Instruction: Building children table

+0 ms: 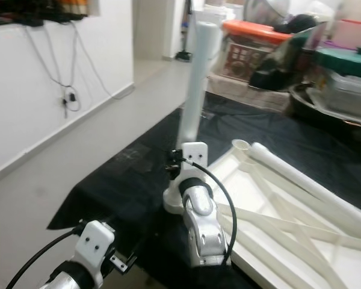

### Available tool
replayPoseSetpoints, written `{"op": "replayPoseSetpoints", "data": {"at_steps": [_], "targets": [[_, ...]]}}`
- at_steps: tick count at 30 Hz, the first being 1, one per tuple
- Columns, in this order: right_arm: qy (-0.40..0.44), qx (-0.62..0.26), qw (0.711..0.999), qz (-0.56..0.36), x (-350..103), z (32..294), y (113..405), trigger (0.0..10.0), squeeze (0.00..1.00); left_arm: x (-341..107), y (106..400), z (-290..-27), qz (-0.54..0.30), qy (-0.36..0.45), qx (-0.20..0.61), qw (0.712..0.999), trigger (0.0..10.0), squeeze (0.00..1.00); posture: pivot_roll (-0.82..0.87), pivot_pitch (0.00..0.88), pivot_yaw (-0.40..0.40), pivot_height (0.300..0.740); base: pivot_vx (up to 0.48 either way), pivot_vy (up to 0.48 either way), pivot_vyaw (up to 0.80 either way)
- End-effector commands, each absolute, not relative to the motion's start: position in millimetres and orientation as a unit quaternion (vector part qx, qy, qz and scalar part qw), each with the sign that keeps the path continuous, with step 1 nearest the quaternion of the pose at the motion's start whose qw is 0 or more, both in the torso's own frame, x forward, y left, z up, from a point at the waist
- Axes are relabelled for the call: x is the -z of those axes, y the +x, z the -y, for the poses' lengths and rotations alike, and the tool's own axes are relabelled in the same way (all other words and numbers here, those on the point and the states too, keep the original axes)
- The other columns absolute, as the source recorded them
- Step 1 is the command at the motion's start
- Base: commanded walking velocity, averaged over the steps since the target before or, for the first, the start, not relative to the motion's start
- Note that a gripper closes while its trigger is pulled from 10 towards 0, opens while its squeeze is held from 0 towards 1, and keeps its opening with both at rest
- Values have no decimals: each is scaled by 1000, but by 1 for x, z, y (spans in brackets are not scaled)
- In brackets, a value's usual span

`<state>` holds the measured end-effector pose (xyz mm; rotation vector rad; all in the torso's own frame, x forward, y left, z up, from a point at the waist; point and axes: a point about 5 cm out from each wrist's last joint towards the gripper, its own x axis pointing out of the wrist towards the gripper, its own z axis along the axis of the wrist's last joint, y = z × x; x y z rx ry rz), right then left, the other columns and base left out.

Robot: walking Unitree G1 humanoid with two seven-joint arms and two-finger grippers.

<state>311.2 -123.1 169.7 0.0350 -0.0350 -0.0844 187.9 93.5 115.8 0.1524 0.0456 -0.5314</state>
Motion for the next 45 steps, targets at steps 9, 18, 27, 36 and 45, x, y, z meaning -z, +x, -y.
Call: {"op": "replayPoseSetpoints", "data": {"at_steps": [9, 18, 27, 36, 45], "targets": [[86, -3, 996, 6, -166, 88, 300, 10000, 1000, -114, 190, -92, -26, 72, 267, 961, 10000, 0, 220, 0, -109, 740, 0, 0, 0], [126, -268, 955, 0, -168, 90, 314, 10000, 0, -114, 191, -92, -26, 71, 268, 960, 10000, 0, 215, 0, -109, 740, 0, 0, 0], [82, -540, 837, -43, -182, 96, 336, 10000, 0, -113, 193, -92, -25, 72, 269, 960, 10000, 0, 221, 0, -111, 740, 0, 0, 0], [60, -679, 730, -48, -192, 61, 341, 10000, 0, -114, 191, -91, -24, 73, 268, 960, 10000, 0, 245, 0, -126, 740, 0, 0, 0], [70, -718, 692, -19, -190, 35, 338, 0, 0, -114, 189, -91, -25, 72, 268, 960, 10000, 0, 251, 0, -128, 740, 0, 0, 0]]}}
